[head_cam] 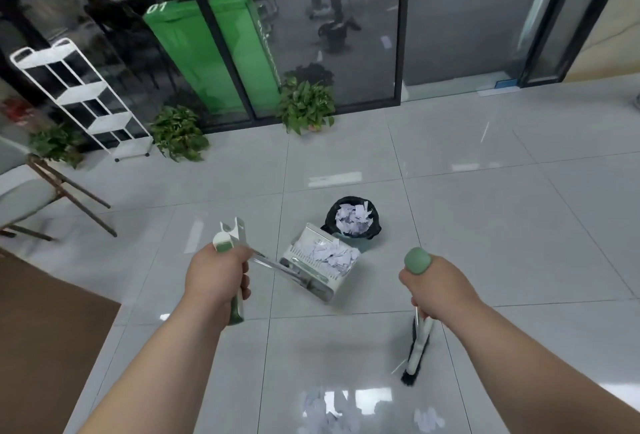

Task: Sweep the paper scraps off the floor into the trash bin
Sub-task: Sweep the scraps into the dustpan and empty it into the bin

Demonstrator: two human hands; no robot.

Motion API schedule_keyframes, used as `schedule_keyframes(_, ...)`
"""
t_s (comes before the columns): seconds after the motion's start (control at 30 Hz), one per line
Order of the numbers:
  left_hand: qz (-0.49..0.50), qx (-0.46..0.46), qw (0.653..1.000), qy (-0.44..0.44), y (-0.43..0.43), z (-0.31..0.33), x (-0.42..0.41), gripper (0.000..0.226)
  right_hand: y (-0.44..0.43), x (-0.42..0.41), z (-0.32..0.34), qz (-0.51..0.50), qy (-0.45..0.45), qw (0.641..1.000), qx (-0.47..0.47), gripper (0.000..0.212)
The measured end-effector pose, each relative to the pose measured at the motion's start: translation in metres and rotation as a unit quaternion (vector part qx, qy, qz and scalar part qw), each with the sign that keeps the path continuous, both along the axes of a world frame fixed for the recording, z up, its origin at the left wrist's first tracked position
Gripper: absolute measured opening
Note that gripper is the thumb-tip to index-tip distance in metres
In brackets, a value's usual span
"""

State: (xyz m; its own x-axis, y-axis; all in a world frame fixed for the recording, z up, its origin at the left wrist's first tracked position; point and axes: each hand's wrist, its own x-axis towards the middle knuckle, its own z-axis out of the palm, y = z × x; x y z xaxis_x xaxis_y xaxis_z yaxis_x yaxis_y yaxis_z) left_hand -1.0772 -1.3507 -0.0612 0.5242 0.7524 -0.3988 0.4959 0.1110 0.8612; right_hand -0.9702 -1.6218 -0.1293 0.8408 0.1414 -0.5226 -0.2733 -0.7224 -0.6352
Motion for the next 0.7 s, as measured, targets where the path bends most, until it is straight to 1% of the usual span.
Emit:
schedule_keyframes(0.1, -0.010, 0.011, 1.000, 0.003, -0.004, 0.003, 0.033, 0.012, 0.002, 0.023, -0.001, 0.013, -0.023, 0.999, -0.021, 0.020)
schedule_keyframes(0.2, -0.019, 0.021, 1.000, 0.003, -0.007, 0.003, 0.069, 0.012, -0.001, 0.048, -0.004, 0.012, -0.014, 1.000, -0.021, 0.019)
schedule_keyframes(0.37, -0.017, 0.044, 0.999, 0.015, -0.009, -0.006, 0.119, 0.010, -0.007, 0.077, -0.018, 0.005, -0.010, 1.000, -0.017, 0.024)
schedule_keyframes(0.47, -0.031, 0.072, 0.997, 0.019, -0.010, -0.011, 0.145, 0.007, -0.006, 0.088, -0.022, 0.001, -0.012, 1.000, -0.013, 0.025)
schedule_keyframes(0.57, -0.070, 0.120, 0.990, 0.035, -0.017, -0.022, 0.167, 0.008, -0.001, 0.101, -0.024, 0.004, -0.010, 1.000, -0.013, 0.027)
schedule_keyframes(0.7, -0.163, 0.211, 0.960, 0.085, -0.033, -0.046, 0.185, 0.017, 0.016, 0.124, -0.025, 0.003, -0.021, 1.000, -0.007, 0.027)
